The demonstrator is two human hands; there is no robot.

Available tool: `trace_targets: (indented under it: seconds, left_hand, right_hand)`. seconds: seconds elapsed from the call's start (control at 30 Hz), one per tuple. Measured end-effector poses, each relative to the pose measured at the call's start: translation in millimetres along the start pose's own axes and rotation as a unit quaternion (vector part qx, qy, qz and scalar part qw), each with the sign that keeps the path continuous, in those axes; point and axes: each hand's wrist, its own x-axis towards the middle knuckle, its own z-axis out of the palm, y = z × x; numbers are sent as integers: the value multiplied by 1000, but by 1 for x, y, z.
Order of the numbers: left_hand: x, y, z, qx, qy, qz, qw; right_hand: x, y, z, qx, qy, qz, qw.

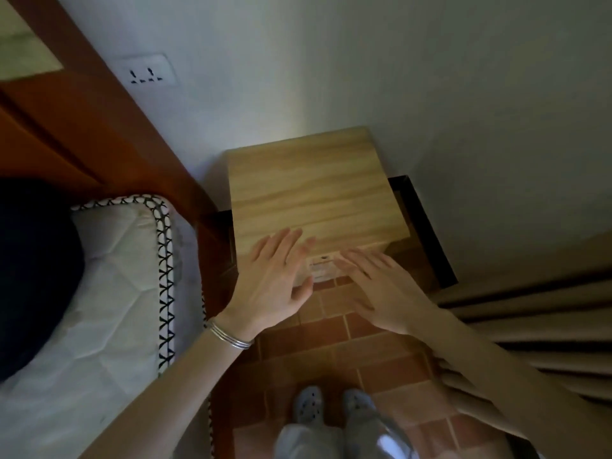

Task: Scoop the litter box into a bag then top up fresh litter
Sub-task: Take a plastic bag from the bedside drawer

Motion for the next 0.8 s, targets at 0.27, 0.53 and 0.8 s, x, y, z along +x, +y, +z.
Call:
trace_targets:
  seconds: [0.27, 0.53, 0.8]
  left_hand:
    - [15, -23, 173, -4, -47, 31, 998]
    - [14, -33, 234, -12, -62, 19, 998]
    - [0, -34, 237, -34, -75, -2, 997]
  right_hand:
    - [68, 49, 197, 22, -57, -34, 998]
    - [114, 62, 279, 28, -119, 40, 992]
    - [98, 47, 297, 42, -60, 94, 993]
